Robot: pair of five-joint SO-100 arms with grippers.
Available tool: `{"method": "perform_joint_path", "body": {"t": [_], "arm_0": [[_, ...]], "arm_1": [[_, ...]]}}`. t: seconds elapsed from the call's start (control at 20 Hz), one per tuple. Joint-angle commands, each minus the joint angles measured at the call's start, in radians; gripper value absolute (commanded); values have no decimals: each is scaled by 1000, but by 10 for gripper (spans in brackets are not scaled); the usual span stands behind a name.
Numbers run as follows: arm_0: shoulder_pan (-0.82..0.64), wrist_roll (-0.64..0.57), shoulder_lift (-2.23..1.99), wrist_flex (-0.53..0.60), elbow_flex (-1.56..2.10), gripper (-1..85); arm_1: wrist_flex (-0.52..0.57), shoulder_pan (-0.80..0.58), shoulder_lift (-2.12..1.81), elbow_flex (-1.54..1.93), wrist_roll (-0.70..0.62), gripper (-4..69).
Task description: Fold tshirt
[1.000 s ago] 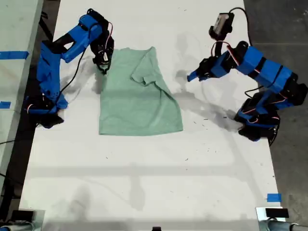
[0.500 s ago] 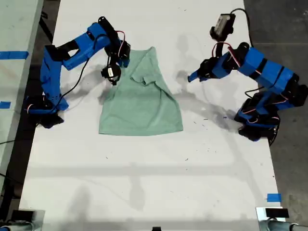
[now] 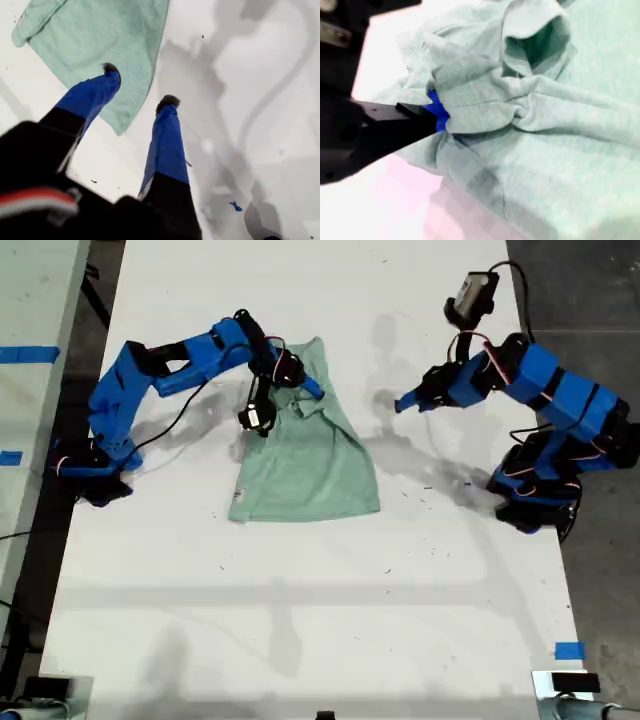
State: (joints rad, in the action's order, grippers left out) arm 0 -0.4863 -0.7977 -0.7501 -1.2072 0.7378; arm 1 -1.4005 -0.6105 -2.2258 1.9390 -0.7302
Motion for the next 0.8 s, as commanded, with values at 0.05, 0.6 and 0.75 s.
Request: {"method": "perform_joint_path", "body": {"t": [0.05,0.6,0.75], "arm_0": [[-43,2,-127,-141,-44,383],[23,133,-706,-611,298,376],[160,273,-862,-531,558,373]], "arm_1": [[5,3,-48,-5,8,169],[3,8,-48,-6,-20,171],[-8,29,-48,-9,-20,174]]}}
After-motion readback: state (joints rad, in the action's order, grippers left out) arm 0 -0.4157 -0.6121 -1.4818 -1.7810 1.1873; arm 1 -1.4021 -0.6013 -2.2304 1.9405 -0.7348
